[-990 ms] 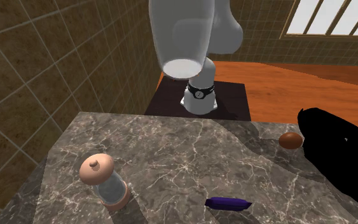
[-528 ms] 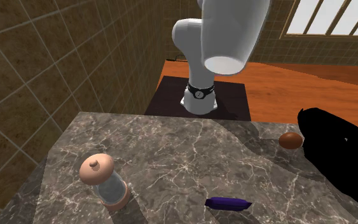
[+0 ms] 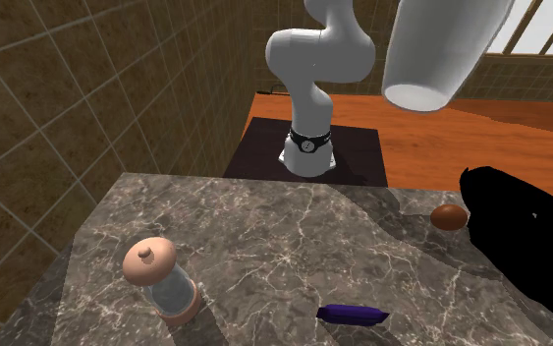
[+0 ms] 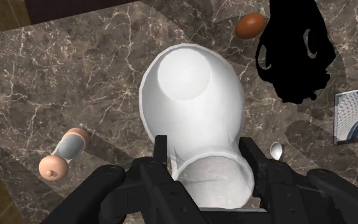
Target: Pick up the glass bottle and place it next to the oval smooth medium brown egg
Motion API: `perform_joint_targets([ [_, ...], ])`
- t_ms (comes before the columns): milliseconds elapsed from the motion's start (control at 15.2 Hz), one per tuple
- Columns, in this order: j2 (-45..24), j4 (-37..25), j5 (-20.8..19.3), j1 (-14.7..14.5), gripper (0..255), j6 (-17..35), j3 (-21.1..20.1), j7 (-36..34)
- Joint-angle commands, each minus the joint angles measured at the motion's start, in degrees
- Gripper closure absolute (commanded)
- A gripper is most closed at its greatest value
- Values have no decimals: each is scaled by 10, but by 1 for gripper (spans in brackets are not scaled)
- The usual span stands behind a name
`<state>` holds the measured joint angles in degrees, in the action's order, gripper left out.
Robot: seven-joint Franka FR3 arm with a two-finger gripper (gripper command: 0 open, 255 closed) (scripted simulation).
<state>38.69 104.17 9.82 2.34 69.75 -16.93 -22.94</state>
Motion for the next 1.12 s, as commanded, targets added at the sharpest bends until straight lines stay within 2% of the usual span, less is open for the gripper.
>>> perform_joint_targets([
  [0, -1, -8, 18, -3, 255, -2, -29, -35],
  [1056, 73, 172, 36, -18, 255, 105, -36, -21],
])
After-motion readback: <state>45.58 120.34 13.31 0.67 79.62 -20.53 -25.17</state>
